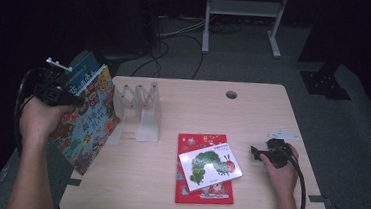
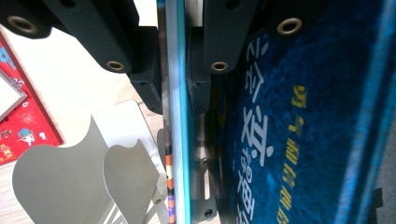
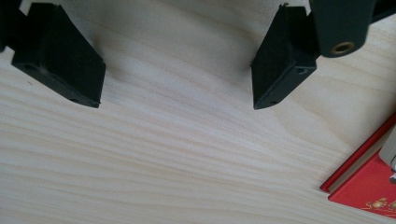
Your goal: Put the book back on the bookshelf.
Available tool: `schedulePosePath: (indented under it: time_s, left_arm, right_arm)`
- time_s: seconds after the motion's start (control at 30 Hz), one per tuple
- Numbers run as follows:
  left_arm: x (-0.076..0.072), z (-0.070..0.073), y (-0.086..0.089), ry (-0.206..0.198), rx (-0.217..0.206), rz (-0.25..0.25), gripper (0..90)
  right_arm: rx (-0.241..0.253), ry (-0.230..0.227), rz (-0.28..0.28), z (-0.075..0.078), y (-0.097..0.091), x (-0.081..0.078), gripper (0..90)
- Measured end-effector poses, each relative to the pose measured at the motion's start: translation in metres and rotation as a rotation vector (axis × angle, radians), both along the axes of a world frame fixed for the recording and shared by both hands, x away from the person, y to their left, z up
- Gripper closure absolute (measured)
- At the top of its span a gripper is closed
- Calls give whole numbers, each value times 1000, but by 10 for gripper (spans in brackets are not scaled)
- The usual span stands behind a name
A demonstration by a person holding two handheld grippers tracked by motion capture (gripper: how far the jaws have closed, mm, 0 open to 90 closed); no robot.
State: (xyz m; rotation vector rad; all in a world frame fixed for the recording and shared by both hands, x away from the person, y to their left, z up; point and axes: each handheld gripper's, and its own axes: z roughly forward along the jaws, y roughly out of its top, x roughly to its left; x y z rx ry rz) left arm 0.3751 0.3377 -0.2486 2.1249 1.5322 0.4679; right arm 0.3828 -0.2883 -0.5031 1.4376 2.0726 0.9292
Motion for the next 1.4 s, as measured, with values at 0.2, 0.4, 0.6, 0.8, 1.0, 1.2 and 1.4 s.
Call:
schedulePosePath:
  time_s: [0.2, 0.4, 0.6, 0.8, 1.0, 1.2, 1.4]
  left_arm:
    - [-4, 16, 2, -10, 26, -11, 785]
    - [-9, 33, 3, -25, 57, -15, 803]
    - [-13, 42, 2, -41, 54, -31, 848]
    - [-12, 39, -4, -19, 59, -72, 898]
    - [-11, 28, -17, 1, 68, -158, 897]
    - [-11, 13, -31, 10, 54, -222, 885]
    - [-11, -8, -47, 25, 14, -286, 820]
  right_arm:
    - [0, 0, 0, 0, 0, 0, 168]
    - [0, 0, 0, 0, 0, 0, 168]
    - [0, 0, 0, 0, 0, 0, 168]
    - [0, 0, 0, 0, 0, 0, 168]
    - [0, 0, 0, 0, 0, 0, 168]
    - [0, 0, 0, 0, 0, 0, 170]
    - [-1, 0, -7, 0, 1, -1, 170]
